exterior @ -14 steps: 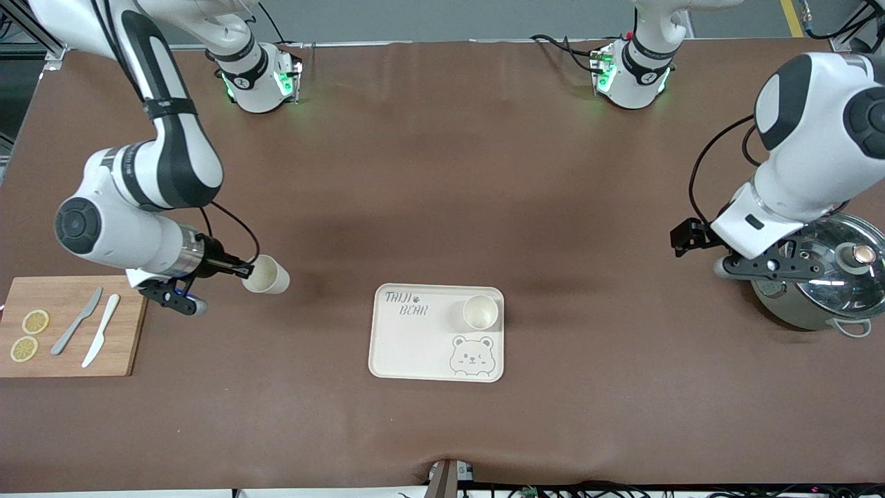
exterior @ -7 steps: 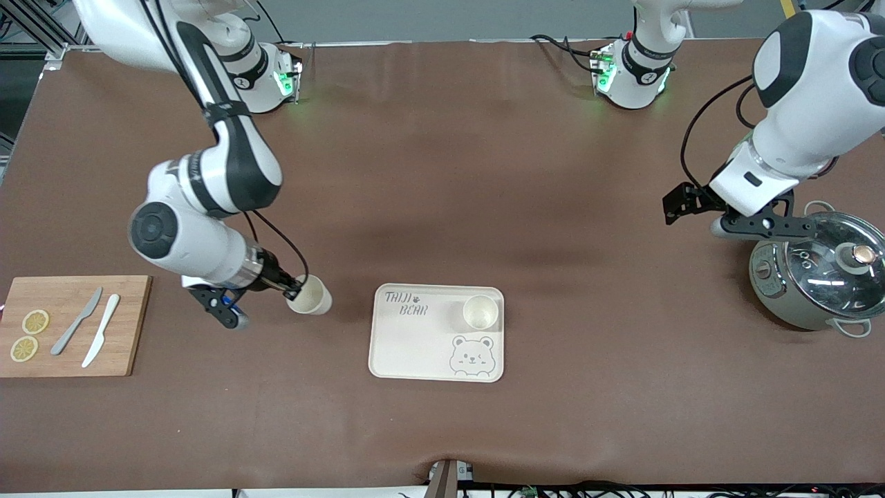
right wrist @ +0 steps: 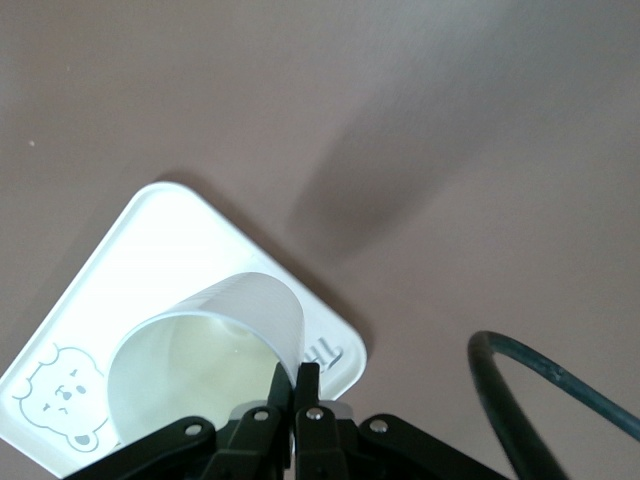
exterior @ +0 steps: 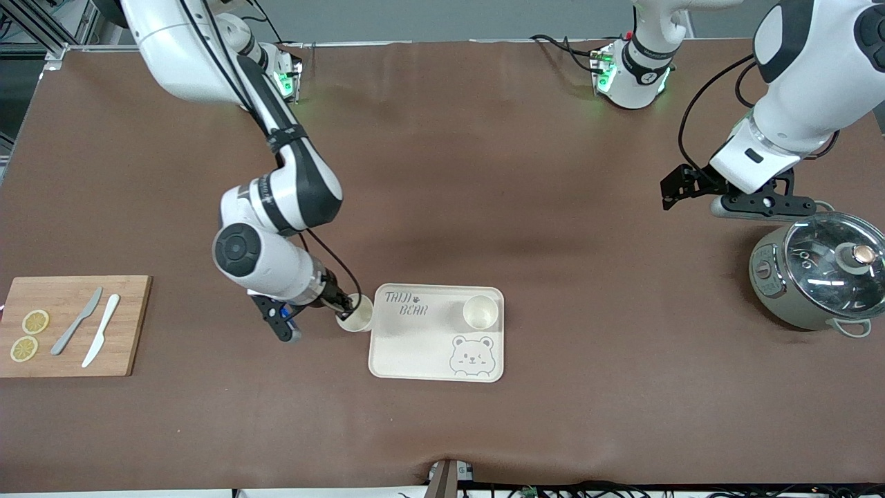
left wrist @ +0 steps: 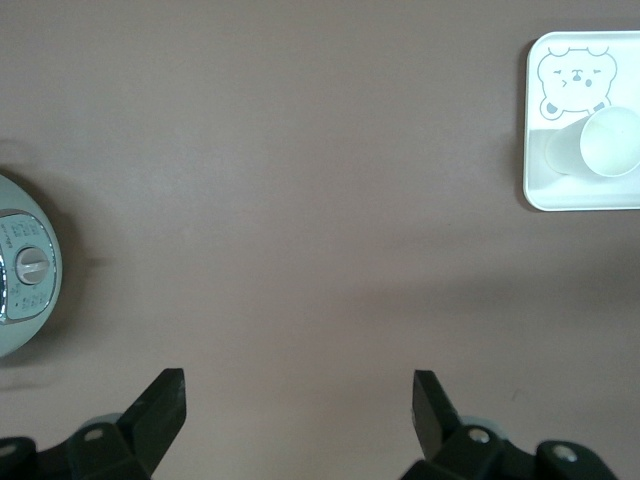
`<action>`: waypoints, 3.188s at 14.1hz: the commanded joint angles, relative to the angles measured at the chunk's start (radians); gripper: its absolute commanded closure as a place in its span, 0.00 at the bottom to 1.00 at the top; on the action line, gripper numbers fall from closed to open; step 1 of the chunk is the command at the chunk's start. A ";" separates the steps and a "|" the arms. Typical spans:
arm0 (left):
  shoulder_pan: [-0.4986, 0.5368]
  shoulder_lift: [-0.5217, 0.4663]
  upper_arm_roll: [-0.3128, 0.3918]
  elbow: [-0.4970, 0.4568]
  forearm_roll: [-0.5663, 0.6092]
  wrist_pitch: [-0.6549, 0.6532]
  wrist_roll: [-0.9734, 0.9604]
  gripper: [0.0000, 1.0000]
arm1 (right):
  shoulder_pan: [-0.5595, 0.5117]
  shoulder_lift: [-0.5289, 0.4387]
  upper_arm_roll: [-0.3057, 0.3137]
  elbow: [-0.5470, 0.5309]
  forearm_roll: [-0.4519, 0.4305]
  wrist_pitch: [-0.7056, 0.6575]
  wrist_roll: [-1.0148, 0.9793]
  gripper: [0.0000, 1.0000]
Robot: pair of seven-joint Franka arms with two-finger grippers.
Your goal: Place white IKEA cup upright on tray with both arms
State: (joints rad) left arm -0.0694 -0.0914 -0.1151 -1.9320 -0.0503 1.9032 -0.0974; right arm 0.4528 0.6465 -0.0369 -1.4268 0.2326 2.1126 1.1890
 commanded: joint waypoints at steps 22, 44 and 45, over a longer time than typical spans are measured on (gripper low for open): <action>0.014 -0.018 -0.011 0.110 0.007 -0.202 0.025 0.00 | 0.092 0.131 -0.011 0.049 0.022 0.113 0.121 0.00; 0.013 -0.002 -0.026 0.119 0.006 -0.233 0.004 0.00 | -0.238 -0.169 -0.012 0.252 0.005 -0.721 -0.288 0.00; 0.013 -0.002 -0.026 0.119 0.006 -0.234 0.002 0.00 | -0.268 -0.189 -0.011 0.249 -0.002 -0.746 -0.361 0.00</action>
State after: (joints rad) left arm -0.0670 -0.1023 -0.1321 -1.8340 -0.0501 1.6835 -0.0858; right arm 0.2382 0.5213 -0.0664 -1.1328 0.2331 1.3950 0.9340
